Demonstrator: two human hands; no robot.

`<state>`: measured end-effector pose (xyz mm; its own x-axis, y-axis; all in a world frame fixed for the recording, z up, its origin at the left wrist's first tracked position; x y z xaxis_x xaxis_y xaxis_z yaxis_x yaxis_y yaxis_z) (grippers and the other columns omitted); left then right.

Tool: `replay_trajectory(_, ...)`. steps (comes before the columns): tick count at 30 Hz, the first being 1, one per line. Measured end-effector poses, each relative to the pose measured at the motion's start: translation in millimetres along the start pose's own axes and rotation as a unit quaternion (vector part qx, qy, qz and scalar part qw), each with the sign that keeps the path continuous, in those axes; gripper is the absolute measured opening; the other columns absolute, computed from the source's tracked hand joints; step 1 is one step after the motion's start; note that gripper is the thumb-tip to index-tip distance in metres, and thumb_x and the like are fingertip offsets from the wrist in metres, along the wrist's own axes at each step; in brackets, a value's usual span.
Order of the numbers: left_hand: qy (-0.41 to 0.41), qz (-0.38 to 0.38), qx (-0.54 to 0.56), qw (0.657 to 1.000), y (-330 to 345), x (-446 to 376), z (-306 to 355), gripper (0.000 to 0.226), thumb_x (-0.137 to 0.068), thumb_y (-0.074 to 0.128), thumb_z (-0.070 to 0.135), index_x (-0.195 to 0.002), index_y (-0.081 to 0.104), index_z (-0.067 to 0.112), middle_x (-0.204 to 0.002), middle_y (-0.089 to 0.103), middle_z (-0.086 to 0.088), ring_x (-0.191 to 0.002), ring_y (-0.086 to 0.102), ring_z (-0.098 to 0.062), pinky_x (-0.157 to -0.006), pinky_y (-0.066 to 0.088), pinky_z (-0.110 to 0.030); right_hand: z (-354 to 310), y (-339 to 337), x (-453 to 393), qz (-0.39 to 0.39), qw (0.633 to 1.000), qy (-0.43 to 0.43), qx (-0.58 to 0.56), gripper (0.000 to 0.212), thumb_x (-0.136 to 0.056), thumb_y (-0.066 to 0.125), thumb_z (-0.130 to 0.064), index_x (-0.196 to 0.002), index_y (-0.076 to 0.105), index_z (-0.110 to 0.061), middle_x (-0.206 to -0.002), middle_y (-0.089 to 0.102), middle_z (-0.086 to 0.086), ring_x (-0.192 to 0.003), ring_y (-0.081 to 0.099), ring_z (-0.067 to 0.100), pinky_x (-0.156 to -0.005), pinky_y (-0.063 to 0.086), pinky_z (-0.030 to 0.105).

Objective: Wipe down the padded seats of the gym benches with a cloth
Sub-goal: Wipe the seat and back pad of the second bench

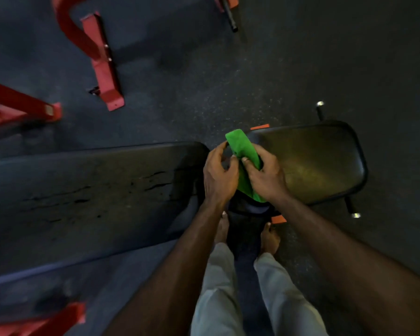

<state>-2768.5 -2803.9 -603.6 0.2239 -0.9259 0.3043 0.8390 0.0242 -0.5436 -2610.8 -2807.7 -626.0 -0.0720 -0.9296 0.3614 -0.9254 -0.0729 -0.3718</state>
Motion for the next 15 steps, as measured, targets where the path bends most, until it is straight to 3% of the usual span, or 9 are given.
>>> replay_trajectory(2, 0.028, 0.011, -0.015, 0.999, -35, 4, 6, 0.039, -0.092, 0.064, 0.026, -0.131, 0.065, 0.016, -0.122, 0.065, 0.002, -0.107, 0.063, -0.009, -0.098, 0.054, -0.034, -4, 15, 9, 0.002, 1.000, 0.017, 0.009, 0.027, -0.096, 0.065, -0.026, -0.122, 0.068, -0.031, -0.105, 0.076, -0.005, -0.100, 0.070, 0.020, -0.085, 0.054, 0.035)
replay_trajectory(5, 0.073, 0.041, -0.113, 0.990, -94, 10, 9, 0.035, -0.089, 0.064, 0.031, -0.120, 0.070, 0.016, -0.121, 0.067, -0.001, -0.111, 0.064, -0.018, -0.100, 0.052, -0.039, -8, 35, 30, -0.015, 0.999, 0.028, 0.042, 0.034, -0.096, 0.067, -0.025, -0.130, 0.066, -0.028, -0.117, 0.074, 0.004, -0.111, 0.066, 0.029, -0.084, 0.047, 0.030)
replay_trajectory(11, 0.098, 0.039, -0.382, 0.918, -207, -7, -4, 0.045, -0.091, 0.064, 0.041, -0.128, 0.067, 0.016, -0.136, 0.061, -0.012, -0.126, 0.056, -0.030, -0.109, 0.045, -0.048, -32, 91, 62, -0.073, 0.996, 0.012, 0.059, 0.051, -0.097, 0.064, -0.020, -0.147, 0.055, -0.027, -0.137, 0.065, 0.003, -0.125, 0.060, 0.027, -0.101, 0.046, 0.033)
replay_trajectory(15, 0.087, 0.033, -0.462, 0.882, -267, -42, -20, 0.054, -0.094, 0.059, 0.046, -0.138, 0.059, 0.014, -0.144, 0.055, -0.014, -0.134, 0.049, -0.033, -0.116, 0.037, -0.052, -43, 121, 64, -0.003, 0.999, 0.002, 0.040, 0.056, -0.096, 0.064, -0.012, -0.150, 0.051, -0.011, -0.155, 0.051, 0.007, -0.143, 0.047, 0.024, -0.116, 0.027, 0.020)
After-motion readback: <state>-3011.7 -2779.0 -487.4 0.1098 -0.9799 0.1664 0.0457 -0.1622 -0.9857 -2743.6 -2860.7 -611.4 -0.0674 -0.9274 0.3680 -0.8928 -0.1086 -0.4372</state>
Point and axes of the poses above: each hand's wrist, its own x-axis away from the middle knuckle, its own y-axis out of the palm, z = x × y, the point moved 10 cm from there along -x, towards the middle knuckle
